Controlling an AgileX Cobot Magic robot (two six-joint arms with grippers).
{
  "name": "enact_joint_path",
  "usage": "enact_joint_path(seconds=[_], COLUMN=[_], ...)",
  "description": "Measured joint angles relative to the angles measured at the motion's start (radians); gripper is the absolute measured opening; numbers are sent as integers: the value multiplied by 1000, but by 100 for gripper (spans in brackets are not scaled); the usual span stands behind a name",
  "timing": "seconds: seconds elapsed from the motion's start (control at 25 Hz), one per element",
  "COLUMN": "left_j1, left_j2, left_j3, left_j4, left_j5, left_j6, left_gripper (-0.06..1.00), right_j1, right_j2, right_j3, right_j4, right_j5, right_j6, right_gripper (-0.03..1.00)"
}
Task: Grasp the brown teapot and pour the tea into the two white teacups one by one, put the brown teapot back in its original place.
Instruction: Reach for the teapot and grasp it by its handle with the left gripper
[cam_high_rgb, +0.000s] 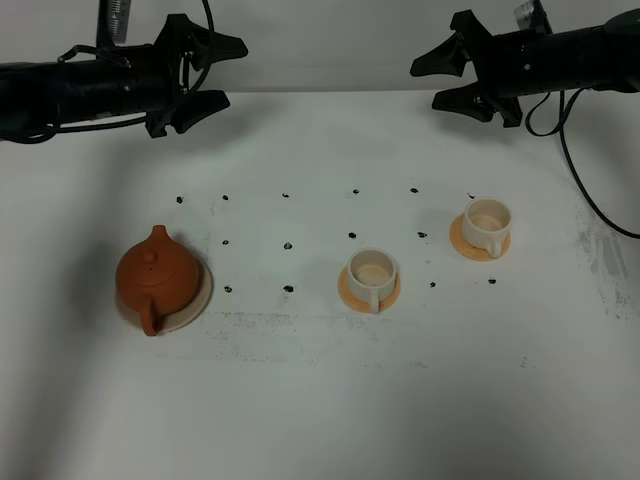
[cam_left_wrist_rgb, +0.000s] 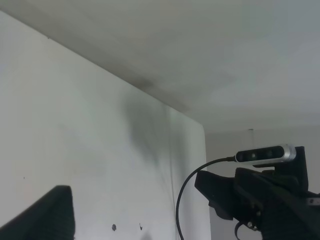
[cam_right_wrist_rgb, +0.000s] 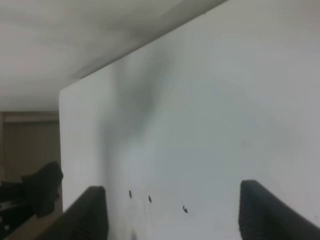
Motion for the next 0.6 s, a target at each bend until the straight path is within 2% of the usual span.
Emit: enact_joint_path(seconds=[0.28, 0.6], left_j1=[0, 0], left_j2=[0, 0], left_j3=[0, -18], left_j4=[0, 23], left_j5=[0, 2], left_j6=[7, 283], left_gripper=[76, 76], right_j1=[0, 0], right_j2=[0, -13], right_j3=[0, -15], right_j4=[0, -22], right_j5=[1, -10], right_j6=[-3, -217], right_gripper=[58, 58])
